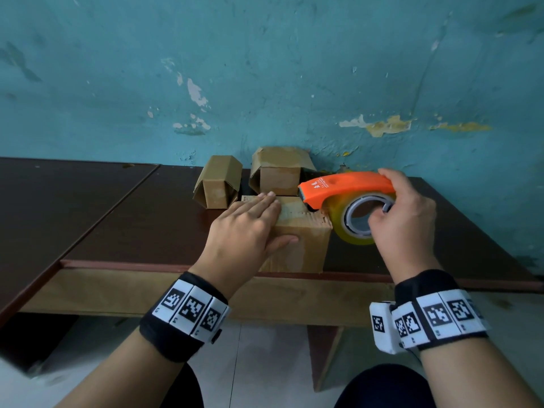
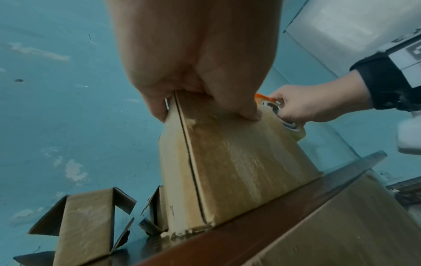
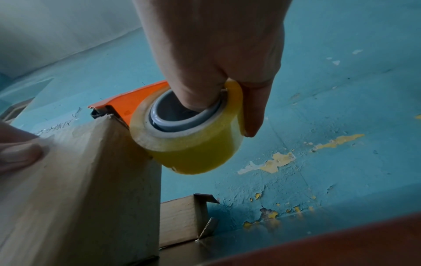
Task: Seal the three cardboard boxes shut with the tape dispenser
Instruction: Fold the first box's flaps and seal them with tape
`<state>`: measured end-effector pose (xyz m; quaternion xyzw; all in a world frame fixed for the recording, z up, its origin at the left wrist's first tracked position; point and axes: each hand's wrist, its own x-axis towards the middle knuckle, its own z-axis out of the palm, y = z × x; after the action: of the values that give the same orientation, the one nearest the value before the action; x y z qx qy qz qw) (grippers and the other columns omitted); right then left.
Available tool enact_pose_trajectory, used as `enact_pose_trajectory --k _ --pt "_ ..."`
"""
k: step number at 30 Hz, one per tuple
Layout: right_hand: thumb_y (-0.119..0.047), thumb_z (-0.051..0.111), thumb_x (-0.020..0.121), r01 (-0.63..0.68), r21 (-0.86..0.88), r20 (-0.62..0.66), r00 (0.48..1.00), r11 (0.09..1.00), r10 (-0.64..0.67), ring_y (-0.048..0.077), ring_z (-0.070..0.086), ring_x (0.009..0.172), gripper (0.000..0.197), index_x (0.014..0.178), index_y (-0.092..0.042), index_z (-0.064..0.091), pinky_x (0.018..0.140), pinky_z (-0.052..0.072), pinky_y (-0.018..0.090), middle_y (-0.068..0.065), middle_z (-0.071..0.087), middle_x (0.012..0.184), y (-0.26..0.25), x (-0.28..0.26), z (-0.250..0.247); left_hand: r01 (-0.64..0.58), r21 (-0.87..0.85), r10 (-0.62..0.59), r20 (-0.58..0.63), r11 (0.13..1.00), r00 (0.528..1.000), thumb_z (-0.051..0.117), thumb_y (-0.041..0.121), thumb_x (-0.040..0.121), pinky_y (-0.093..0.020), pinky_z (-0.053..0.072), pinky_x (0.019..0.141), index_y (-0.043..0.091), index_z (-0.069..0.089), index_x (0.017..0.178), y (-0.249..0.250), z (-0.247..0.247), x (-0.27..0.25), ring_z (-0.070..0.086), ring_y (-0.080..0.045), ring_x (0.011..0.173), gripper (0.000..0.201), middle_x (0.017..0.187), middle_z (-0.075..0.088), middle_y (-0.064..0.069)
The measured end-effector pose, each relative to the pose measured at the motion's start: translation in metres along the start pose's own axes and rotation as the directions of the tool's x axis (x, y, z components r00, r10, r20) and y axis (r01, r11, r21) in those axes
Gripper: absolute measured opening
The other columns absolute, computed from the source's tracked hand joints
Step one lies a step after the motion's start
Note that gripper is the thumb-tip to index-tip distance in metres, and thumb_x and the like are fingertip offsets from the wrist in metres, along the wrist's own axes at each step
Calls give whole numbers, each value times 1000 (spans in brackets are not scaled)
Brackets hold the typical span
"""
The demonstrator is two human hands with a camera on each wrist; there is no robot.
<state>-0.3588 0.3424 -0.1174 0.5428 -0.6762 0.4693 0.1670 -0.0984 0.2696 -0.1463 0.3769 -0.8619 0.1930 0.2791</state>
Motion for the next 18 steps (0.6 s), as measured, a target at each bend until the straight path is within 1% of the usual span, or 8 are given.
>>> enact_pose_trajectory --k 2,5,8,11,13,15,16,18 --pt "8 70 81 -10 14 1 1000 1000 10 38 72 97 65 140 -17 59 93 60 51 16 74 106 2 -1 1 3 -11 -3 9 1000 1000 38 73 99 -33 43 114 12 67 137 1 -1 0 57 -18 138 77 147 62 -5" --pt "10 67 79 -49 103 21 999 993 47 31 69 105 62 134 -18 57 97 58 49 8 69 114 1 -2 2 9 -27 -8 20 1000 1000 40 72 99 -34 43 114 12 66 138 2 -2 0 57 -19 139 77 148 62 -6" --pt "11 65 78 -76 183 34 997 980 71 24 67 95 55 124 -19 57 90 59 46 -1 64 105 -2 -2 1 30 -58 -28 42 998 999 43 71 98 -37 43 115 10 65 139 4 -2 0 56 -20 140 76 149 61 -8" --pt "-2 69 81 -144 233 59 989 962 134 17 65 87 46 116 -26 54 82 59 41 -10 60 95 -7 -1 -2 62 -82 -56 72 995 996 44 71 97 -41 43 118 10 63 142 7 -2 0 53 -21 142 78 151 58 -8" --pt "-7 72 82 -152 250 61 988 956 141 6 63 84 41 112 -28 54 78 56 36 -16 58 93 -10 0 -3 78 -91 -71 77 993 994 45 70 97 -43 43 118 9 63 142 9 -3 0 52 -22 143 77 152 58 -8" --pt "-8 73 81 -134 262 69 990 956 120 -5 60 86 41 112 -28 56 78 53 31 -20 58 94 -12 1 -4 80 -89 -73 85 993 994 46 68 97 -44 43 118 9 62 143 11 -4 0 52 -23 143 77 152 57 -9" --pt "-7 74 81 -127 275 89 990 953 107 -8 59 87 41 113 -28 57 79 52 29 -21 58 95 -10 2 -5 80 -87 -72 90 993 993 46 67 97 -44 42 118 8 61 144 11 -5 -1 52 -24 143 77 152 57 -10" --pt "-11 69 81 -145 363 184 979 920 82 -1 62 90 39 116 -26 60 81 54 31 -17 61 97 -6 4 -9 76 -88 -68 99 993 993 44 65 95 -43 40 119 8 60 144 12 -6 -1 52 -25 143 77 153 56 -10"
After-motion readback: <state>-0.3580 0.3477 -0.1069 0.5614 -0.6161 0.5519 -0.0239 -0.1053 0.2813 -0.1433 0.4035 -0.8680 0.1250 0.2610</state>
